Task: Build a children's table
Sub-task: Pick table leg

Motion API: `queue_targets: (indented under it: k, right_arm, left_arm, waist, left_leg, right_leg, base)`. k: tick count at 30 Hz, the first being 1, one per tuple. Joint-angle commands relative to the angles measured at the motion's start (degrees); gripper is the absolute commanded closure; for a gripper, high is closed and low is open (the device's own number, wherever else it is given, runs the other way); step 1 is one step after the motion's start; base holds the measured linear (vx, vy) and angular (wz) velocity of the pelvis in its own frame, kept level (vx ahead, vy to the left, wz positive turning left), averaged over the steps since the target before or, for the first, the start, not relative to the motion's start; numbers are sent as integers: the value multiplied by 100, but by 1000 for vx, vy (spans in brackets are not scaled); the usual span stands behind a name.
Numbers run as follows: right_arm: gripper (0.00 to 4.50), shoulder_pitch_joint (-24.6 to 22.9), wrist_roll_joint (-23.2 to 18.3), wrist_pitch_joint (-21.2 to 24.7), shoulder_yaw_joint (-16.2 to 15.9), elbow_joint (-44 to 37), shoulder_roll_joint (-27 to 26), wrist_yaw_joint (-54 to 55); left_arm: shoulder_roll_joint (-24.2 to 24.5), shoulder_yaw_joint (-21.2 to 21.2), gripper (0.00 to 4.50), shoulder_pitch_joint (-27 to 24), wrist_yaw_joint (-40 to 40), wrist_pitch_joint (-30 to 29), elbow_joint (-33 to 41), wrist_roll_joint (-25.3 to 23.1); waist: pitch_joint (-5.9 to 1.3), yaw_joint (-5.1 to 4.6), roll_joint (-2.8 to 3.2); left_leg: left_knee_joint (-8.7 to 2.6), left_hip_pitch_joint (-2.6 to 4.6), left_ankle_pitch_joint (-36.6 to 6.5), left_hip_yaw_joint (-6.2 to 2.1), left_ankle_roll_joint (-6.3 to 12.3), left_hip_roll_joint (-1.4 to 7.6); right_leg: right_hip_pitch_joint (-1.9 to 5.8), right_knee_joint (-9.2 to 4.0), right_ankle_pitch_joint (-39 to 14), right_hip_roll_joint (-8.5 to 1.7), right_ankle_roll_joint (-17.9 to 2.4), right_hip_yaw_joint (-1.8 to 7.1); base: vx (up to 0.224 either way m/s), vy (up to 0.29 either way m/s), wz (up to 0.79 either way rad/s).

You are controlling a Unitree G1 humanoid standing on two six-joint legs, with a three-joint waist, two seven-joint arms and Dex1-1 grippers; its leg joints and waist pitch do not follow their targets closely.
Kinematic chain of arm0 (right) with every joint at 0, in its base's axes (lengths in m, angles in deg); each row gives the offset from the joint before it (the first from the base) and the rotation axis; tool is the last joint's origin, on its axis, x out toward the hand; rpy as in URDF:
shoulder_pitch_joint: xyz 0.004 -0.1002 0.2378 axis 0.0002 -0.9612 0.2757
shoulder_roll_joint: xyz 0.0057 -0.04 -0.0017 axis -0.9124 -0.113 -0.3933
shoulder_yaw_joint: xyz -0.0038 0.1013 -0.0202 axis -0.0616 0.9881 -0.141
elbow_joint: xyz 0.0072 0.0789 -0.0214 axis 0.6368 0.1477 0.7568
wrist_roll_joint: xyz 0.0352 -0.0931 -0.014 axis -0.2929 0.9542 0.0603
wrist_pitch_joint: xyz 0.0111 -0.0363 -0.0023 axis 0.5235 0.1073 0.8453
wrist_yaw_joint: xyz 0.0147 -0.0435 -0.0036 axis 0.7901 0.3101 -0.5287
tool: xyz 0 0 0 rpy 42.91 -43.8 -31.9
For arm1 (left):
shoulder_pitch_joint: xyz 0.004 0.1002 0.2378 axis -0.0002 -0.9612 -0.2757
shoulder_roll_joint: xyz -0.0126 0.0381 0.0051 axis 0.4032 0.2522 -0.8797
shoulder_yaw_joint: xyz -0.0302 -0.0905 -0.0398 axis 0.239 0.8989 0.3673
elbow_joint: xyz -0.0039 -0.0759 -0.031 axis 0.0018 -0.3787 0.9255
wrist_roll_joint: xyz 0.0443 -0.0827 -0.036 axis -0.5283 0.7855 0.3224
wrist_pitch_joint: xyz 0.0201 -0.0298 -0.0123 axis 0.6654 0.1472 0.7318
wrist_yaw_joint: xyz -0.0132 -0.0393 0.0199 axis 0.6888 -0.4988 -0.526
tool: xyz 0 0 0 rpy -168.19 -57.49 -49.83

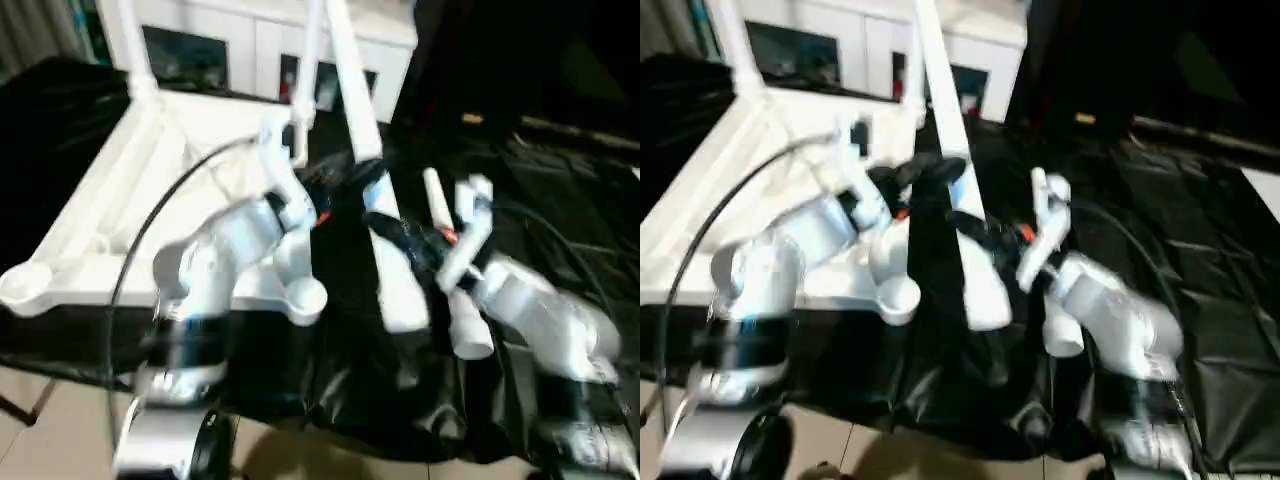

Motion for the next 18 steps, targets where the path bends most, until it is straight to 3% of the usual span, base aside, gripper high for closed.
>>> queue_targets:
  k: [1, 6, 7, 12, 13, 15, 16, 18]
  right_arm:
    - [270, -55, -161, 102, 46, -349, 18, 30]
    - [270, -174, -248, 113, -53, -577, 75, 105]
    - [270, -188, -258, 116, -72, -627, 79, 125]
    - [270, -149, 126, -163, -229, -765, 72, 422]
    - [270, -105, 232, -240, -289, -800, 41, 524]
    - [270, -35, 352, -329, -450, -871, -12, 662]
    - [270, -4, 413, -371, -535, -893, -29, 702]
    - [270, 34, 490, -417, -633, -899, -46, 740]
  left_arm:
    - [-88, 16, 0, 179, -45, -167, -16, 264]
    - [-104, 25, 0, 192, -9, -244, -48, 296]
    - [-96, 15, 17, 189, 6, -251, -64, 269]
    - [-154, 97, 56, 201, 569, -99, -155, 19]
    - [-152, 108, 73, 202, 703, -78, -129, -5]
    - [-168, 138, 79, 149, 851, -105, -6, 11]
    - [-175, 138, 86, 111, 870, -128, 69, 25]
    - [-185, 138, 108, 66, 880, -157, 155, 47]
  waist:
    - [-374, 19, 67]
    - [-375, 10, 58]
    - [-379, 3, 59]
    - [-392, -5, 35]
    - [-398, -7, 7]
    - [-400, -7, 16]
    - [-399, -11, -26]
    - [-391, -18, -6]
  left_leg:
    - [-393, 73, -517, -78, -6, 269]
    - [-407, 57, -556, -93, -80, 270]
    - [-406, 53, -546, -93, -90, 269]
    - [-402, 45, -379, -99, -112, 271]
    - [-399, 49, -363, -95, -94, 273]
    - [-390, 45, -279, -92, -84, 265]
    - [-386, 43, -259, -86, -68, 263]
    - [-390, 38, -262, -88, -57, 264]
  right_leg:
    - [312, -494, -754, -471, -903, 272]
    - [318, -509, -821, -466, -807, 263]
    - [318, -509, -816, -466, -784, 263]
    - [324, -482, -500, -467, -770, 256]
    - [327, -478, -472, -469, -777, 258]
    - [328, -461, -373, -469, -814, 259]
    - [330, -465, -360, -469, -812, 258]
    - [328, -457, -384, -472, -813, 258]
  base:
    - [0, 0, 0]
    - [0, 0, 0]
    - [0, 0, 0]
    - [0, 0, 0]
    - [0, 0, 0]
    - [0, 0, 0]
    - [0, 0, 0]
    - [0, 0, 0]
